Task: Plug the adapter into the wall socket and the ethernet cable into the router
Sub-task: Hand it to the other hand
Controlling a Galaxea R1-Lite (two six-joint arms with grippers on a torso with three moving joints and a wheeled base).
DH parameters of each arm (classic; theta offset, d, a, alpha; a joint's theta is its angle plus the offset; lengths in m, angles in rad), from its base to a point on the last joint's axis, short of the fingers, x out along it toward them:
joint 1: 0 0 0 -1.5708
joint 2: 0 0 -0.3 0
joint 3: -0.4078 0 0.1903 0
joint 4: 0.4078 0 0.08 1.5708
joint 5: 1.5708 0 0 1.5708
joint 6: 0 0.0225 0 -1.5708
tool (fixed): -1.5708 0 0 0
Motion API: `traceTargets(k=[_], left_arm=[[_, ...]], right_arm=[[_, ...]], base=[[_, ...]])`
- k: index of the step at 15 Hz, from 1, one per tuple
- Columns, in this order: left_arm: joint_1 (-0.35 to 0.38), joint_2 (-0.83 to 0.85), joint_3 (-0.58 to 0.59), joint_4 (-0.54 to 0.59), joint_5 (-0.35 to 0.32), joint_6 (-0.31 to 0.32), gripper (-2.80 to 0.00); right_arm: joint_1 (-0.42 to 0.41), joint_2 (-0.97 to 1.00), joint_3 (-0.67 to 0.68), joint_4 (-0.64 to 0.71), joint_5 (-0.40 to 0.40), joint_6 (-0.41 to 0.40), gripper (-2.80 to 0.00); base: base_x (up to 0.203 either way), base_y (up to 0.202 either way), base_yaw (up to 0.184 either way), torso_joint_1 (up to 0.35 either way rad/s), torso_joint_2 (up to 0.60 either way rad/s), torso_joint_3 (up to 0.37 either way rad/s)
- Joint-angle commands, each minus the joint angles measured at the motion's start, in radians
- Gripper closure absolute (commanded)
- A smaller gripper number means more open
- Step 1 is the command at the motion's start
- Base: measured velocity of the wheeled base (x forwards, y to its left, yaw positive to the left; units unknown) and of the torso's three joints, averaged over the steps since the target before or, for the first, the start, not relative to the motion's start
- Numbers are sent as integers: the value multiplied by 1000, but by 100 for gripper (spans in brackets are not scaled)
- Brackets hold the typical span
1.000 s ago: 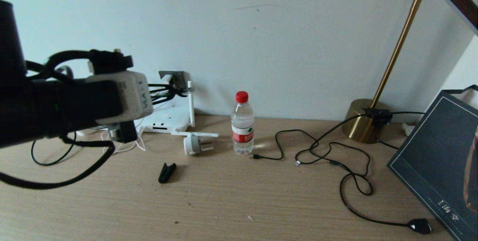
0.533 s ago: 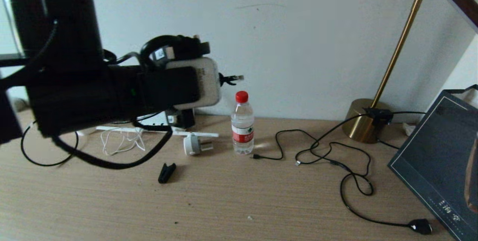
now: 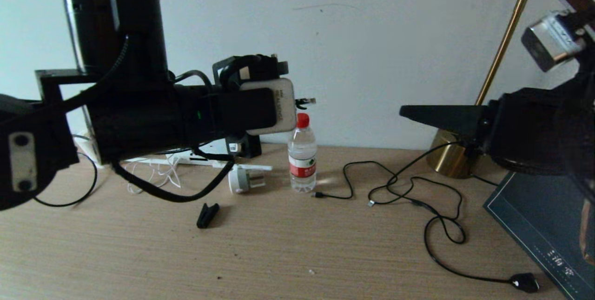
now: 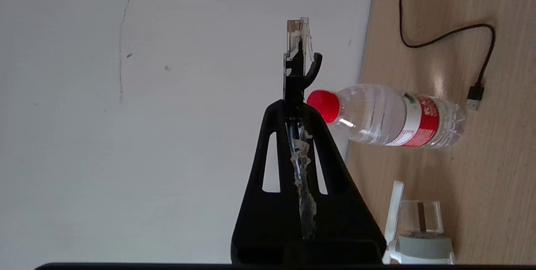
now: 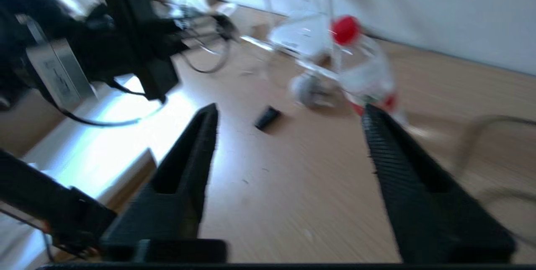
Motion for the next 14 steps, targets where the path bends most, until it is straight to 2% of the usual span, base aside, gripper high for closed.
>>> traceTargets(k=[1,3,5,14], left_arm=[[-23,11,-3,-1,-2,7,0],[-40,14,-3,-3,-2,7,0],[-56,14,-3,-10,-3,7,0],[-85,12,5,-10,-6,10,0]], right_arm=[[45,101,-24,-59,-23,10,-280],[83,168,-45,-125,-121,11,-280],[137,205,-61,-181,-166,14,-280],[196,233,-101,-187,-173,14,-280]], base=[[0,0,0,0,0,0],[0,0,0,0,0,0],[0,0,0,0,0,0],[0,0,0,0,0,0]])
